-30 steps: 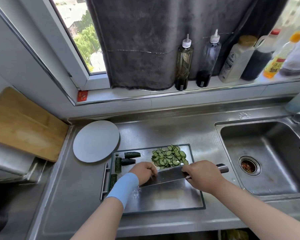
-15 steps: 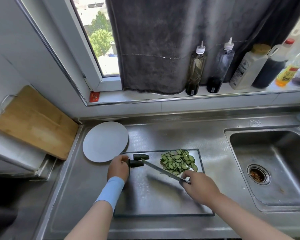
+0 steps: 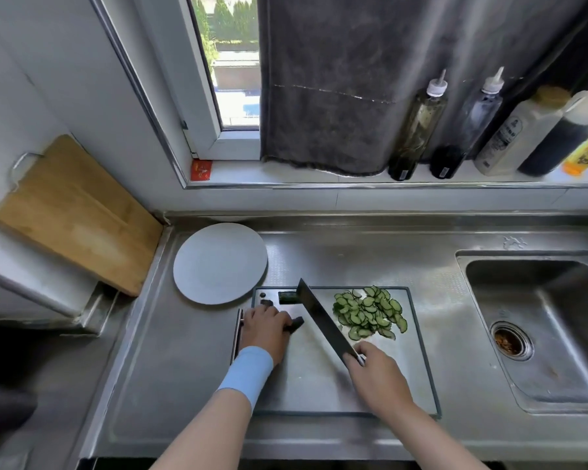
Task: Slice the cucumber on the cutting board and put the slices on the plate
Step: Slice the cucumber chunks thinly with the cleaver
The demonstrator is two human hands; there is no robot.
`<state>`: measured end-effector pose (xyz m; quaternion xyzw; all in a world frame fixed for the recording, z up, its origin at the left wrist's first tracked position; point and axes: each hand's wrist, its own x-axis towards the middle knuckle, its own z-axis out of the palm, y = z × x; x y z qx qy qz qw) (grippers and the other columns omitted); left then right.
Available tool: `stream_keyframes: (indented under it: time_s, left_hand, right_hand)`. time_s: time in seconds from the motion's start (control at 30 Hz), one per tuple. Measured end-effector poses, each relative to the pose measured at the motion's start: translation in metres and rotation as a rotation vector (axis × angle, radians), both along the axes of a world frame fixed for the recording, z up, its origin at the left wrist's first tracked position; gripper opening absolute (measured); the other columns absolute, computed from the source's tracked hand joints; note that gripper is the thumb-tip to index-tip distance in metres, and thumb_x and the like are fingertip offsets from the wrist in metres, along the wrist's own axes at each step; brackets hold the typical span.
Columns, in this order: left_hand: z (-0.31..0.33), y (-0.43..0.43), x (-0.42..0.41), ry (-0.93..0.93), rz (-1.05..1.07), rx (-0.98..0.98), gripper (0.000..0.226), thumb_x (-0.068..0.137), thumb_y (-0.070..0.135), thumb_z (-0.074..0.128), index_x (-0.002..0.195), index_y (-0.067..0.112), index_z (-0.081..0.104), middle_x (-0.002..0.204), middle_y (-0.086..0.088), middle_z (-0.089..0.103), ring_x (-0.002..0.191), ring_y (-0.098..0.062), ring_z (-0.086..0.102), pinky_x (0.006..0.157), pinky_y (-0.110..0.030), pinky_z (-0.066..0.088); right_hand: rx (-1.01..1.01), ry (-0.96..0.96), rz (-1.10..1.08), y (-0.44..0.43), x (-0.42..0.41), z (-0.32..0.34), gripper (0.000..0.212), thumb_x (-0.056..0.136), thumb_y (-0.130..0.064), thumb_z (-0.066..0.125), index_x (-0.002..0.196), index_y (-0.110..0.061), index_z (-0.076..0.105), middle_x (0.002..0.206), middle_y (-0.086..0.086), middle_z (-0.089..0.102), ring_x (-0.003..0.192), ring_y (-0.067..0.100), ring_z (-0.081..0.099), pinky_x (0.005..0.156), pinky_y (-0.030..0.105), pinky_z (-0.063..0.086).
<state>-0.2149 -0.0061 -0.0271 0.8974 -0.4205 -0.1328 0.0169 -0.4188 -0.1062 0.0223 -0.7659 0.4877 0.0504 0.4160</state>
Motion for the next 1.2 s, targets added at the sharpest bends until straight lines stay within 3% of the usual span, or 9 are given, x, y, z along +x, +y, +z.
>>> stream_keyframes:
  time_s: [0.13,0.27,0.43,0.5,0.6,0.77,0.93,1.1,1.2]
  left_hand:
    - [-0.003,0.015,-0.019,0.152,0.056,-0.035,0.023,0.093,0.040,0.050,0.112,0.033,0.059,0.112,0.006,0.057,0.108,-0.019,0.049,0.094,-0.029,0.032]
    - [0.001,0.028,-0.038,0.393,0.183,-0.117,0.025,0.095,0.024,0.043,0.111,0.032,0.061,0.106,0.004,0.063,0.095,-0.020,0.059,0.080,-0.028,0.047]
    - [-0.004,0.033,-0.043,0.307,-0.056,-0.278,0.057,0.083,-0.006,0.049,0.126,0.030,0.059,0.134,0.008,0.045,0.122,-0.015,0.046,0.100,-0.018,0.034]
    - [-0.006,0.028,-0.038,0.270,-0.197,-0.251,0.057,0.081,-0.003,0.054,0.127,0.029,0.060,0.140,0.006,0.044,0.127,-0.017,0.040,0.105,-0.019,0.026]
    - [-0.007,0.018,-0.030,0.165,-0.326,-0.096,0.052,0.083,0.005,0.055,0.127,0.032,0.058,0.130,0.005,0.054,0.119,-0.021,0.041,0.099,-0.028,0.034]
    - [-0.014,0.016,-0.047,0.278,-0.063,-0.116,0.034,0.089,0.031,0.059,0.121,0.030,0.052,0.118,0.007,0.054,0.111,-0.017,0.047,0.088,-0.026,0.039]
    - [-0.016,0.014,-0.069,0.342,0.099,-0.288,0.015,0.090,0.032,0.057,0.104,0.027,0.052,0.105,0.011,0.047,0.100,-0.012,0.047,0.074,-0.022,0.038]
    - [-0.023,0.010,-0.080,0.360,0.149,-0.409,0.013,0.089,0.018,0.062,0.100,0.022,0.067,0.104,0.013,0.052,0.092,-0.008,0.056,0.076,-0.014,0.040]
    - [-0.023,0.005,-0.090,0.336,0.231,-0.469,0.011,0.087,0.015,0.065,0.095,0.018,0.072,0.100,0.010,0.057,0.086,-0.008,0.057,0.076,-0.013,0.041]
  right_hand:
    - [-0.019,0.001,-0.034,0.015,0.001,0.000,0.012,0.097,-0.041,0.054,0.088,-0.034,0.059,0.076,-0.012,0.065,0.069,0.009,0.060,0.055,0.027,0.040]
    - [-0.033,0.008,-0.026,0.022,0.005,-0.001,0.008,0.096,-0.041,0.054,0.095,-0.035,0.061,0.082,-0.015,0.066,0.072,0.009,0.062,0.056,0.026,0.041]
    - [-0.085,0.052,-0.035,0.028,0.003,0.000,0.013,0.097,-0.042,0.052,0.103,-0.035,0.061,0.087,-0.016,0.064,0.075,0.005,0.060,0.057,0.024,0.041]
    - [-0.090,0.067,-0.039,0.031,-0.001,0.000,0.011,0.097,-0.042,0.052,0.102,-0.035,0.060,0.084,-0.016,0.063,0.073,0.003,0.058,0.056,0.023,0.039]
    - [-0.086,0.087,-0.043,0.036,-0.009,0.000,0.011,0.097,-0.043,0.050,0.101,-0.036,0.058,0.084,-0.015,0.062,0.074,0.003,0.058,0.057,0.023,0.041]
    - [-0.068,0.112,-0.047,0.042,-0.018,-0.001,0.019,0.097,-0.047,0.045,0.101,-0.035,0.059,0.086,-0.015,0.064,0.080,0.008,0.059,0.060,0.023,0.040]
    - [-0.052,0.073,0.031,0.034,-0.025,-0.002,0.020,0.099,-0.041,0.043,0.102,-0.037,0.062,0.089,-0.015,0.066,0.081,0.006,0.058,0.063,0.022,0.043]
    - [-0.032,0.067,0.173,0.010,-0.026,-0.004,0.025,0.099,-0.038,0.043,0.079,-0.035,0.057,0.073,-0.012,0.061,0.071,0.009,0.055,0.057,0.023,0.039]
    - [-0.043,0.074,0.293,-0.011,-0.025,-0.004,0.024,0.099,-0.037,0.041,0.088,-0.031,0.062,0.074,-0.011,0.060,0.071,0.013,0.054,0.058,0.025,0.039]
